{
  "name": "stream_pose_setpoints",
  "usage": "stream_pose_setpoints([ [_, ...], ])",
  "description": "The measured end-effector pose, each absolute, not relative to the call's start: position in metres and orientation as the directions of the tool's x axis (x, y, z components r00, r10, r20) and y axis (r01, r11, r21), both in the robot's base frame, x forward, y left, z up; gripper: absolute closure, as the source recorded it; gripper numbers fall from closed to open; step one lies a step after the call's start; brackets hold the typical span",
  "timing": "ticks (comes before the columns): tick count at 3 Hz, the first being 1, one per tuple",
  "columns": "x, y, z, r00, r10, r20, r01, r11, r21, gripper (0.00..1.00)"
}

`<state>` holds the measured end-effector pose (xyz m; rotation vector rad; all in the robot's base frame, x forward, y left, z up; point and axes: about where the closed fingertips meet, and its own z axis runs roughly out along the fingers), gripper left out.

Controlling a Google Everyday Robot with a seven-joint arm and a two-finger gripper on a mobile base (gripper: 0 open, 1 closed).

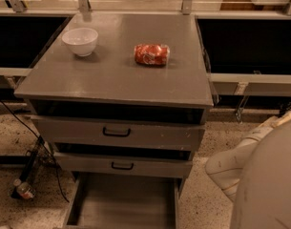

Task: Pick rxbar chocolate from bottom drawer and place on counter

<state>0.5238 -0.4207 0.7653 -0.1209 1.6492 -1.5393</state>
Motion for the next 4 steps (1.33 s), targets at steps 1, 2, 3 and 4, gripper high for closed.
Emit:
stream_pose_setpoints([
  [1,0.53,-0.423,0.761,-0.639,-0.584,-0.501,0.456,0.237,-0.858,1.0],
  [2,0.553,-0.434,0.774,-0.644,-0.58,-0.499,0.471,0.213,-0.856,1.0],
  [3,0.578,-0.441,0.81,-0.612,-0.588,-0.529,0.536,0.184,-0.824,1.0],
  [4,0.591,-0.443,0.833,-0.587,-0.599,-0.545,0.572,0.169,-0.803,1.0],
])
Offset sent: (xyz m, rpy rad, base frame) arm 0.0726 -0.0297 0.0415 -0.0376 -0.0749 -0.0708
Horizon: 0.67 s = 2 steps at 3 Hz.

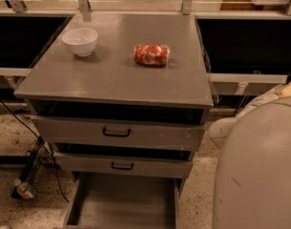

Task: Pick rxbar chocolate from bottom drawer and place on counter

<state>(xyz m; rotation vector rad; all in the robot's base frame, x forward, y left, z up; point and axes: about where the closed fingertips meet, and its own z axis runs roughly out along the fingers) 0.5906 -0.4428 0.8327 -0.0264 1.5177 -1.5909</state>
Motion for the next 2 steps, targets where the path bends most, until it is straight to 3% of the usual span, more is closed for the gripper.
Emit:
stream_pose_setpoints([
  [2,0.597,-0.432,0.875,-0.507,-0.644,-0.573,0.635,0.171,-0.754,1.0],
])
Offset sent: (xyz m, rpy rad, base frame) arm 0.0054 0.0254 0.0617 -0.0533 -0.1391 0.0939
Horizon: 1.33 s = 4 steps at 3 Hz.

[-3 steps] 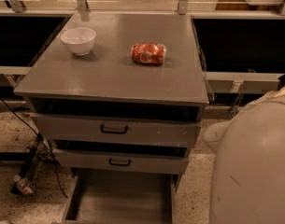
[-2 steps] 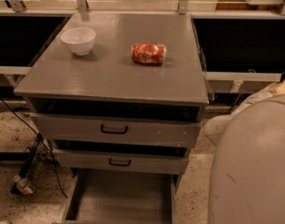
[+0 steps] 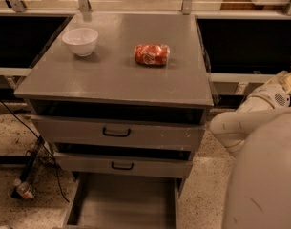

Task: Pick rxbar chocolate from bottom drawer and place on counter

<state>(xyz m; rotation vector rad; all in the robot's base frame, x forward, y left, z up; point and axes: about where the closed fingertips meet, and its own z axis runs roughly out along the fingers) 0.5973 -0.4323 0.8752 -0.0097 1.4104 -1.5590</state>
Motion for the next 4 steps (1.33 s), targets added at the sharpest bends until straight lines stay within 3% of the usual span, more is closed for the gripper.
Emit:
stream_pose_setpoints([
  [2,0.603,-0.398,0.972,-0.337,-0.716,-0.611,0.759,0.177,-0.626,1.0],
  [4,0.558,-0.341,0.991,-0.113,-0.772,-0.625,0.746,0.349,-0.567,1.0],
])
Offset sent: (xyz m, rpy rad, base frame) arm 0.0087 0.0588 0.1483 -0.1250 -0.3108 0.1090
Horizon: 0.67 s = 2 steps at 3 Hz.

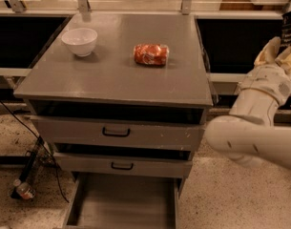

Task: Pick rxbar chocolate from bottom drawer and place on counter

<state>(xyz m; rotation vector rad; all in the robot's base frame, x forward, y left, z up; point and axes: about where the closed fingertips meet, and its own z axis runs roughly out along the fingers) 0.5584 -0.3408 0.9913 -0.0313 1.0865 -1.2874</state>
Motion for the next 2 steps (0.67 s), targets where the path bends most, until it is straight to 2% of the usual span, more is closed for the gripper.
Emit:
stream_pose_setpoints([
  [1,0.511,-0.319,0.961,-0.023,-0.771,-0.636,0.655,0.469,-0.593,1.0],
  [2,0.509,-0.322,0.944,-0.053,-0.784,-0.618,0.626,0.456,-0.632,1.0],
])
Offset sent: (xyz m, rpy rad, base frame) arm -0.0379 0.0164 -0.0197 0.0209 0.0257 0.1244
